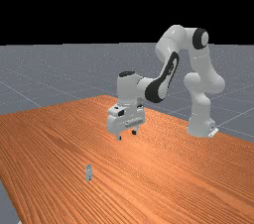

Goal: Rotate the USB body for 90 degree with plug right ward

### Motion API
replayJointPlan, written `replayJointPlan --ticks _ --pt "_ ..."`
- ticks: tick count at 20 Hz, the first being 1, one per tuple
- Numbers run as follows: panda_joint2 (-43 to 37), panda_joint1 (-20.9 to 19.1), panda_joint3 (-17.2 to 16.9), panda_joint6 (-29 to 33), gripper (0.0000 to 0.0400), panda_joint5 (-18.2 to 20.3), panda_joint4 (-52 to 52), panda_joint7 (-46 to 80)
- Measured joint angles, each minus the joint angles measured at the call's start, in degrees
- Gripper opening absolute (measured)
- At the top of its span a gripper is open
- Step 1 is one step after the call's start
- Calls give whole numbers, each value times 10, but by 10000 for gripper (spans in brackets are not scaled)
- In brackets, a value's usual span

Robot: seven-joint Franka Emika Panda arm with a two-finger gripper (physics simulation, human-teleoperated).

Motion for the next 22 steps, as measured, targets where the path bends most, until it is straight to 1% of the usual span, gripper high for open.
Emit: replayJointPlan --ticks 1,2,3,4,5,7,9,10,11,14,19,21,22 --pt "0 0 0 0 243 0 0 0" --pt "0 0 0 0 148 0 0 0" --pt "0 0 0 0 90 0 0 0" --pt "0 0 0 0 54 0 0 0" --pt "0 0 0 0 33 0 0 0" --pt "0 -3 1 0 12 0 0 -11" --pt "0 -2 -3 0 5 -4 0 -4" --pt "0 2 -11 0 3 -20 0 4" --pt "1 -16 1 0 2 -2 1 -52" --pt "4 -40 -4 -2 0 1 6 -98" --pt "12 -72 -18 -7 0 8 20 -130" --pt "23 -74 -23 -25 0 7 35 -118" --pt "40 -74 -24 -50 0 6 64 -116"
